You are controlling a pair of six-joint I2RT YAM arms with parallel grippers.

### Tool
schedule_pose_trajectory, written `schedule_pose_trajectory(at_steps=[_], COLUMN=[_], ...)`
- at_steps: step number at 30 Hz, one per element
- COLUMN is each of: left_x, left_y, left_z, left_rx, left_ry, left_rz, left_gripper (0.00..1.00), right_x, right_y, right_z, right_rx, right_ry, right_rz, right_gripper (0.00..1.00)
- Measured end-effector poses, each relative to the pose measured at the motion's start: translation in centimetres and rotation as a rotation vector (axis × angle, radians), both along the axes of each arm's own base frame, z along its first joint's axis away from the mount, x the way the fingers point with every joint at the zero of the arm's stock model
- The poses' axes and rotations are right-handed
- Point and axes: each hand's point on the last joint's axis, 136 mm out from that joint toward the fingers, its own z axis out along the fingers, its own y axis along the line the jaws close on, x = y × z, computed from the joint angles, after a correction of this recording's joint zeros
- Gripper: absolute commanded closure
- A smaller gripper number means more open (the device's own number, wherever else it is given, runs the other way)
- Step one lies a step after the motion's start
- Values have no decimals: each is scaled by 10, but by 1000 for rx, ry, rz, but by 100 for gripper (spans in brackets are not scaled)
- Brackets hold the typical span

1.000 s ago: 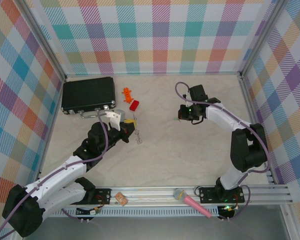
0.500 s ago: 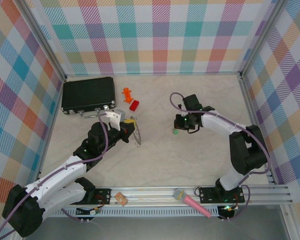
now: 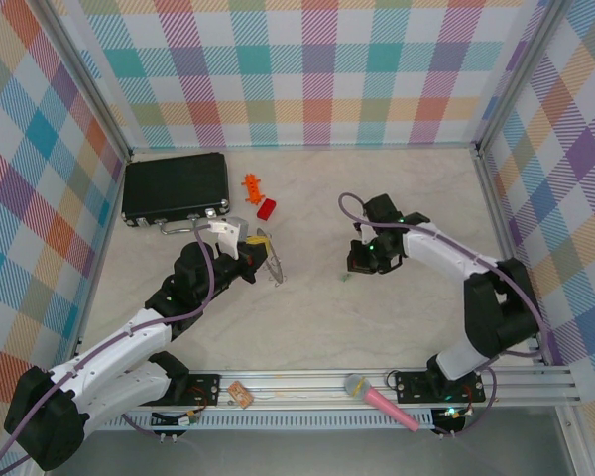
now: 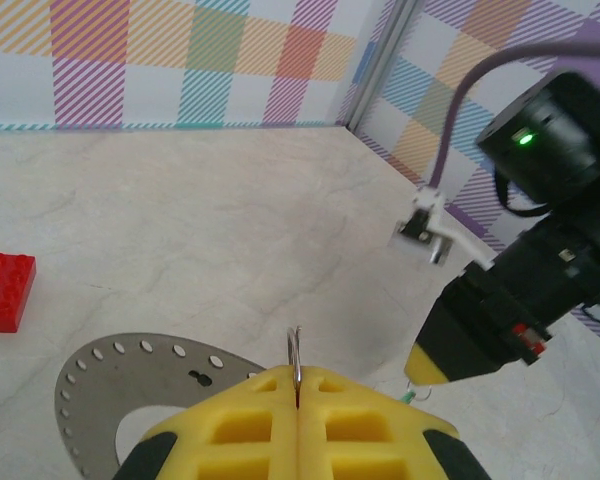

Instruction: Put the keys on the keyring

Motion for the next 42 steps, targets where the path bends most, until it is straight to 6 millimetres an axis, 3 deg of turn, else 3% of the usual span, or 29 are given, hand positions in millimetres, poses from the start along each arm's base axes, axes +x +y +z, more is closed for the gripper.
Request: schedule_pose_trajectory(at_steps=[4,11,19,27,42], left_x=[0,-1,-1,-1,-1], left_y=[0,0,0,0,0], left_z=[1,3,3,3,3], left_rx=[-1,-5,-5,-4,-4], left_ry=[-2,-7,-7,-7,-7], left_rz=[0,0,0,0,0], left_gripper=[100,100,100,100,100], right_x=[3,43,68,97,91], right_y=[0,12,8,8,5], right_z=[-18,-19,-48,-52,-48], right_rx=[-42,-62,-130,-126,-96], right_ry=[69,32,39,-66,-301], right_rz=[-5,-20,-90,-192,-299], right_gripper=[100,100,100,100,100])
